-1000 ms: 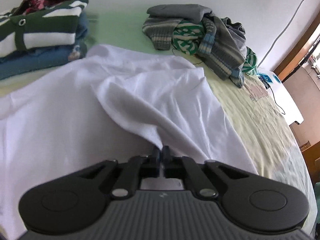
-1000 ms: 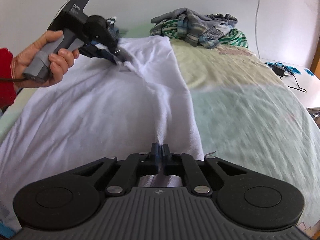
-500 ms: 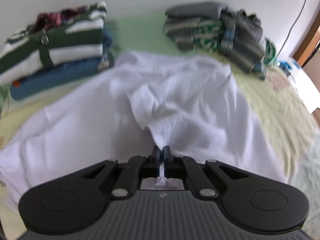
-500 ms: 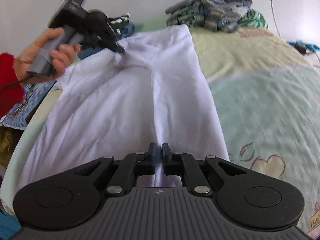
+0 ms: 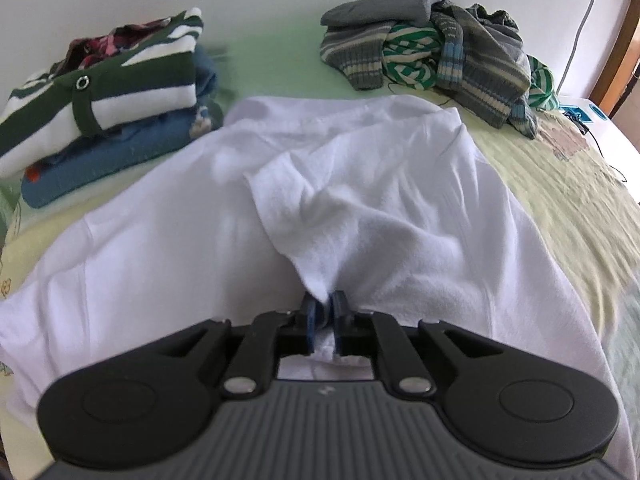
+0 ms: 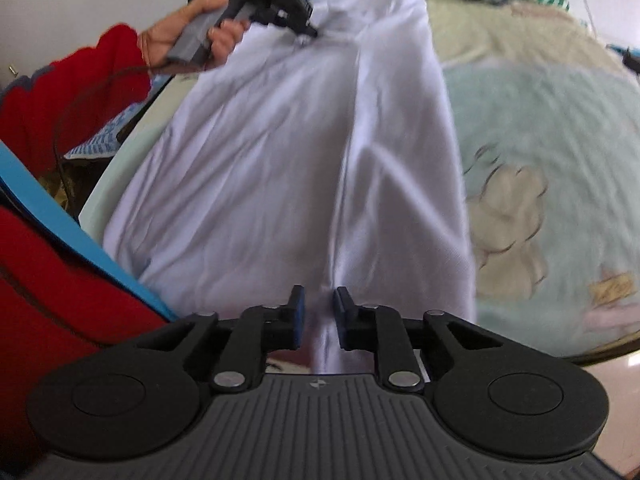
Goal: Fold clothes
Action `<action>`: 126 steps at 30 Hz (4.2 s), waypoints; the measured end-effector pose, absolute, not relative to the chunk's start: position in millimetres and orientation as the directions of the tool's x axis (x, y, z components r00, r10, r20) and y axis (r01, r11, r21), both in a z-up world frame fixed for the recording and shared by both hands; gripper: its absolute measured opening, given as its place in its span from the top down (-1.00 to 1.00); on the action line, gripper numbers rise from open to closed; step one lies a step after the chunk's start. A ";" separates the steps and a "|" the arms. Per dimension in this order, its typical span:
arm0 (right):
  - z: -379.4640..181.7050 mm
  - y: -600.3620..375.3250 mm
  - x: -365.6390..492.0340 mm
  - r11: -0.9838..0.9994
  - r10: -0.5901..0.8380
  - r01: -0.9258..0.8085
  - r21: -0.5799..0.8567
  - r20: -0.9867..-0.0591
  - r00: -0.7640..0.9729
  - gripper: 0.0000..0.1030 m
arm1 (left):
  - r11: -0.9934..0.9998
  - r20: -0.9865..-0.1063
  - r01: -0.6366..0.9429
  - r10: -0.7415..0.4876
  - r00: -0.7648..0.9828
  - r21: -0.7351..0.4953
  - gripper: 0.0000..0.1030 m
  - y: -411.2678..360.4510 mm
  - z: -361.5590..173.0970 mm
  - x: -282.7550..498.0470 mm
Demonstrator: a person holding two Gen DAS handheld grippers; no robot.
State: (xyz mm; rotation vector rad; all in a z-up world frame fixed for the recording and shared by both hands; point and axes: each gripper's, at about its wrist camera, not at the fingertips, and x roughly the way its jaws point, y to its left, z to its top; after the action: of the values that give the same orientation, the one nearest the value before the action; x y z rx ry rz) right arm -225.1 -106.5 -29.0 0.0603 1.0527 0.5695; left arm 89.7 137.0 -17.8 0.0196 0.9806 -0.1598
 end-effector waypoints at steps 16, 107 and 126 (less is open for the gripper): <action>-27.8 -138.4 -186.9 0.794 0.513 -0.455 0.403 -0.846 0.145 0.57 | 0.996 -0.819 0.088 -0.042 0.572 0.010 0.78 120.6 -16.4 80.1; 29.7 -40.0 206.6 0.568 0.790 -0.756 0.326 -0.473 0.390 0.88 | 0.828 -0.632 -0.183 -0.240 0.737 -0.529 0.15 132.3 -35.9 65.6; 20.5 9.5 207.5 0.580 0.772 -0.756 0.303 -0.500 0.392 0.84 | 0.894 -0.603 -0.282 0.016 0.797 -0.348 0.96 127.4 -11.4 11.3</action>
State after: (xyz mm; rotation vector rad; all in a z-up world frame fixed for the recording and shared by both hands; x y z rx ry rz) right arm 207.5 9.5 20.5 0.0273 0.6501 0.9702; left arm 11.3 127.4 -11.4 -0.4426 0.6319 0.1659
